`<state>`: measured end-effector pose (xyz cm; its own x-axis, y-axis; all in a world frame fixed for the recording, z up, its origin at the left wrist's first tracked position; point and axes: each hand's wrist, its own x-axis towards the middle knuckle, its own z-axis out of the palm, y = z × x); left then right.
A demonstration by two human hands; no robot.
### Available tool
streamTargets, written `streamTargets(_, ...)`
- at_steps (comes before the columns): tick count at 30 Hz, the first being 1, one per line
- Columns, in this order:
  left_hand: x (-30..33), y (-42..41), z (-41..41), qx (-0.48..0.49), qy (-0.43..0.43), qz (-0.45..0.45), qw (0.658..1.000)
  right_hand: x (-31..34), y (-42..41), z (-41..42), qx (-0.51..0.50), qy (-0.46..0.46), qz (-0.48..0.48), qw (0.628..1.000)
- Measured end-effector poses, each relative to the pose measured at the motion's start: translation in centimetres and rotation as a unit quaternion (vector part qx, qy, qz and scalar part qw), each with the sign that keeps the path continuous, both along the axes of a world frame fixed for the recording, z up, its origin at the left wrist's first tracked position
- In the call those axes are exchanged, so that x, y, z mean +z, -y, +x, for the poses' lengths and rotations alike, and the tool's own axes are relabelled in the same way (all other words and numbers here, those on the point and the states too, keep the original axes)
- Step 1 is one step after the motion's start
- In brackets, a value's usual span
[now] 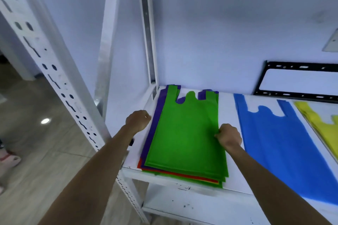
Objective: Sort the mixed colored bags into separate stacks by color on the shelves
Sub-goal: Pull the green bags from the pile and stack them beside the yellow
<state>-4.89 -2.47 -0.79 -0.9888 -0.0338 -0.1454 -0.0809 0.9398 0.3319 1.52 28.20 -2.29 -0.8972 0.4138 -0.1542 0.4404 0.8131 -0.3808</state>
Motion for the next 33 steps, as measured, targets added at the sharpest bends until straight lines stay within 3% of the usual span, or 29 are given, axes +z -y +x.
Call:
streamTargets(3,-0.6,-0.3,-1.0,0.0,-0.011,0.013,1.0,0.0,-0.4,0.3,-0.007,-0.013,-0.007,1.0)
streamTargets(7,-1.2,-1.5,-2.0,-0.018,-0.047,0.047,0.998,-0.1,-0.5,0.5,-0.047,-0.064,-0.136,0.987)
streamTargets(10,-1.9,-3.0,-2.6,-0.047,-0.031,0.074,0.996,-0.6,-0.4,0.7,-0.09,-0.059,-0.291,0.951)
streamTargets(15,-2.8,-5.5,-3.5,-0.054,0.046,0.081,0.994,-0.1,0.2,1.7,-0.103,-0.029,-0.417,0.903)
streamTargets(24,-2.7,-7.3,-2.8,-0.06,-0.042,0.029,0.997,0.2,1.4,2.5,-0.107,-0.015,-0.389,0.915)
streamTargets(26,-2.4,-7.3,-2.6,-0.048,-0.043,0.078,0.995,0.6,1.7,2.7,-0.108,-0.031,-0.402,0.909)
streamTargets(29,-2.8,-6.9,-3.9,0.022,0.006,0.231,0.973,1.4,2.0,3.1,-0.102,-0.036,-0.436,0.894)
streamTargets(33,-1.6,-6.4,-3.4,0.111,0.164,0.472,0.859,2.8,1.6,4.7,-0.07,0.018,-0.525,0.848)
